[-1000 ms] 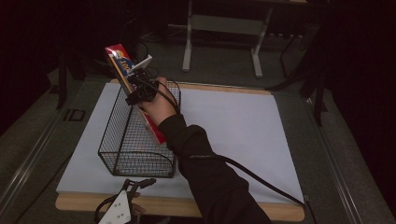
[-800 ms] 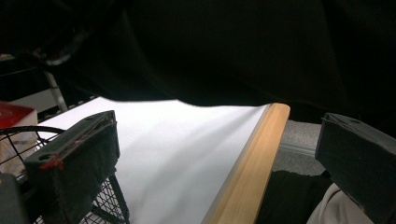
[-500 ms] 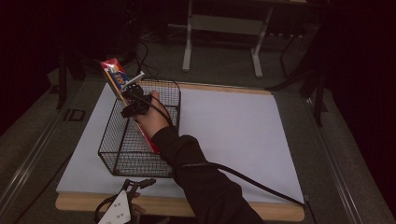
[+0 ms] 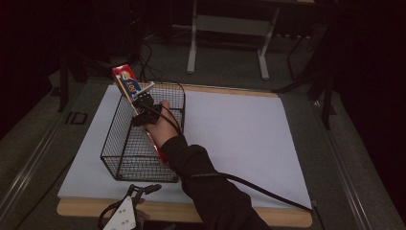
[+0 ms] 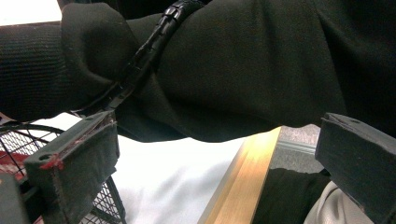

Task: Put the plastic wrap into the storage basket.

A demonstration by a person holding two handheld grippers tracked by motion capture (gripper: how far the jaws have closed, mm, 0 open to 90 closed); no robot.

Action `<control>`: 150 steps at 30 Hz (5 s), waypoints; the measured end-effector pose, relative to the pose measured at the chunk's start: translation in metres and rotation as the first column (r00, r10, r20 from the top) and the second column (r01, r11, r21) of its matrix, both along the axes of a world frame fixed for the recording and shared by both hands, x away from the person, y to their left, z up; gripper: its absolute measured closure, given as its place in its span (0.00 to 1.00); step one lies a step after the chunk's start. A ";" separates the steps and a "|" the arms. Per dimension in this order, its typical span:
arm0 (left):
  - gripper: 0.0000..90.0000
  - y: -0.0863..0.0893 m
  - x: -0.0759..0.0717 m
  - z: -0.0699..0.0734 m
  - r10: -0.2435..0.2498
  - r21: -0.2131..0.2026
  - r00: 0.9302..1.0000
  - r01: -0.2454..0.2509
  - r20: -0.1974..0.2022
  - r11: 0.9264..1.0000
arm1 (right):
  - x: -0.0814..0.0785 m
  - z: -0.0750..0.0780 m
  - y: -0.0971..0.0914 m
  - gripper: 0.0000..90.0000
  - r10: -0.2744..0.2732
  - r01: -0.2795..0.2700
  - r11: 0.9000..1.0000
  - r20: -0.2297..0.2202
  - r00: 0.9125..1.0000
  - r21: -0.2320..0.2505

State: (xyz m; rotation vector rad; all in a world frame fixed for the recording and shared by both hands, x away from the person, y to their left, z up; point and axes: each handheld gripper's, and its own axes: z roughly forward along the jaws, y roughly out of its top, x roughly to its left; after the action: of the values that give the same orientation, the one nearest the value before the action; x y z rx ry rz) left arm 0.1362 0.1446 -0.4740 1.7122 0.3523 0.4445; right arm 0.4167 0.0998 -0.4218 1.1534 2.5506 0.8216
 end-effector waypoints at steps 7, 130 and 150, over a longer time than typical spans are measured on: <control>0.00 0.001 0.001 0.000 0.004 -0.006 1.000 -0.004 -0.004 1.000 | 0.001 -0.015 -0.005 0.43 -0.001 0.000 1.000 -0.050 0.999 -0.031; 0.00 -0.011 0.006 -0.008 0.002 0.059 0.999 0.001 -0.047 0.998 | -0.108 -0.038 -0.287 0.15 0.035 -0.046 0.981 0.060 0.998 0.188; 0.00 -0.009 0.005 -0.008 -0.018 0.081 0.998 0.023 -0.054 0.996 | -0.113 -0.067 -0.307 0.15 0.018 -0.041 0.981 0.123 0.992 0.188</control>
State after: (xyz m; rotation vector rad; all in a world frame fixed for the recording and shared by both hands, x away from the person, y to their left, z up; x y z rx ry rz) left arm 0.1409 0.1351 -0.4825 1.8078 0.3591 0.4035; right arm 0.3040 -0.2070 -0.4883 1.0836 2.4382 1.1275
